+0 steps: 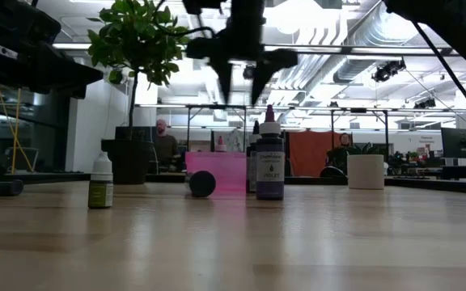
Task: Pick & Place food coloring
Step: Put the black food coloring bottle into the pink bin
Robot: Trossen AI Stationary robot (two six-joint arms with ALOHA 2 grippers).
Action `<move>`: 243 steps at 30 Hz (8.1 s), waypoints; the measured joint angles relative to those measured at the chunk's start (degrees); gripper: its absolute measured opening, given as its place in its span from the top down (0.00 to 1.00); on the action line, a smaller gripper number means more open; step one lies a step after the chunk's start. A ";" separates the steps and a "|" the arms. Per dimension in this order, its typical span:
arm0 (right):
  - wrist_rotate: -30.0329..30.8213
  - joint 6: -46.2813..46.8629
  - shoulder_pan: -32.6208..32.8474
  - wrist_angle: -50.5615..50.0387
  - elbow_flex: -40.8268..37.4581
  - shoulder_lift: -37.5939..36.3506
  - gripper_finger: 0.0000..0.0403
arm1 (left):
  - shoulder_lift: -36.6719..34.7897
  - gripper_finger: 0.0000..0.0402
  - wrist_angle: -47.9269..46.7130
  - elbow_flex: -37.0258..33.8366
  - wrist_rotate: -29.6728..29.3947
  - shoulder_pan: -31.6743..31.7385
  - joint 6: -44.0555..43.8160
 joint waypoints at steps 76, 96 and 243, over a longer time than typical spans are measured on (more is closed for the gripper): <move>-6.90 1.13 -0.97 7.31 -14.88 -1.31 0.71 | 0.00 1.00 0.00 0.01 -0.02 -0.01 -0.01; -7.56 1.35 1.76 11.20 -14.84 -11.89 0.72 | 0.00 1.00 -0.02 -0.01 -0.02 -0.01 -0.01; -11.87 -51.78 -18.28 23.99 -33.22 -13.68 0.66 | 0.02 1.00 0.00 -0.01 -0.02 0.00 -0.01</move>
